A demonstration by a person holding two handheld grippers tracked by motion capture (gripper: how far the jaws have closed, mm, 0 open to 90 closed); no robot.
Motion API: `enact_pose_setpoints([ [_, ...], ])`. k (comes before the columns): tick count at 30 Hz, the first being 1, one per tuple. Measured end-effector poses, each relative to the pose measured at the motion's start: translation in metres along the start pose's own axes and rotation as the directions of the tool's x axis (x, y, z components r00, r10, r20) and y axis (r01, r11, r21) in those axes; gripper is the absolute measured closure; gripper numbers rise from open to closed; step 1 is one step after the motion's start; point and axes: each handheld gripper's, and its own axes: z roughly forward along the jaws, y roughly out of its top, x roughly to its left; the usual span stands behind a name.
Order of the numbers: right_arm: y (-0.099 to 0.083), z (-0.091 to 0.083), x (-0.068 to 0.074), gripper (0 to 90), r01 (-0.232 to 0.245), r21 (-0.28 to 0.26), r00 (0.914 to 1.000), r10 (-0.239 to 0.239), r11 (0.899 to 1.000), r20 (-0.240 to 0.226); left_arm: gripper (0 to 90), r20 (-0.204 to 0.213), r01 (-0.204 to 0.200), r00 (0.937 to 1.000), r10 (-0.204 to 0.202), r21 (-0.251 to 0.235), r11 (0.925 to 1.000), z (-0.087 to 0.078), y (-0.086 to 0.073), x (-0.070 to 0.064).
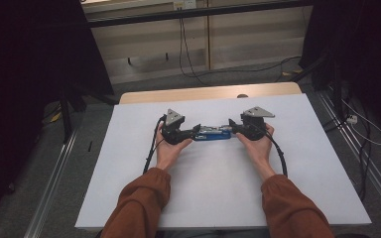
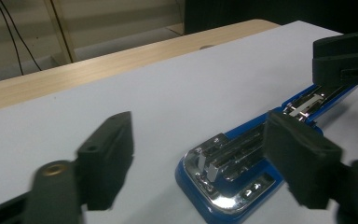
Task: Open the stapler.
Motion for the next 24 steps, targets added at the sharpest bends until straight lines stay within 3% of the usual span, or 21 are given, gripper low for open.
enact_pose_setpoints([
  [4,0.000,0.001,0.001,24.8,0.001,-0.003,1.0000,-0.001,1.000,-0.001,9.8,-0.007,-0.007,1.0000,0.007,0.008,0.9999,-0.002,0.001,0.001],
  [5,0.000,0.001,0.001,21.9,0.000,-0.004,1.0000,0.000,1.000,0.000,7.5,-0.004,0.006,1.0000,-0.006,0.001,1.0000,-0.002,0.001,0.001],
  [10,0.002,-0.002,0.000,10.8,0.006,-0.014,0.9999,-0.006,1.000,-0.012,4.6,0.030,-0.013,0.9995,0.012,0.036,0.9993,-0.007,0.002,0.000],
  [15,0.001,-0.008,-0.001,6.4,0.008,-0.017,0.9997,-0.009,1.000,-0.024,3.4,0.011,-0.032,0.9994,0.031,0.045,0.9985,-0.016,0.004,-0.003],
  [17,0.002,-0.012,-0.003,5.5,0.013,-0.018,0.9994,-0.014,1.000,-0.033,3.4,0.017,-0.047,0.9988,0.047,0.033,0.9983,-0.021,0.005,-0.003],
  [21,0.004,-0.018,-0.006,5.7,0.015,-0.022,0.9991,-0.016,1.000,-0.038,3.0,0.048,-0.039,0.9982,0.037,0.032,0.9987,-0.031,0.005,-0.003],
  [24,0.004,-0.024,-0.008,5.8,0.026,-0.024,0.9988,-0.027,0.999,-0.040,3.1,0.016,-0.056,0.9983,0.056,0.033,0.9978,-0.039,0.005,-0.003],
])
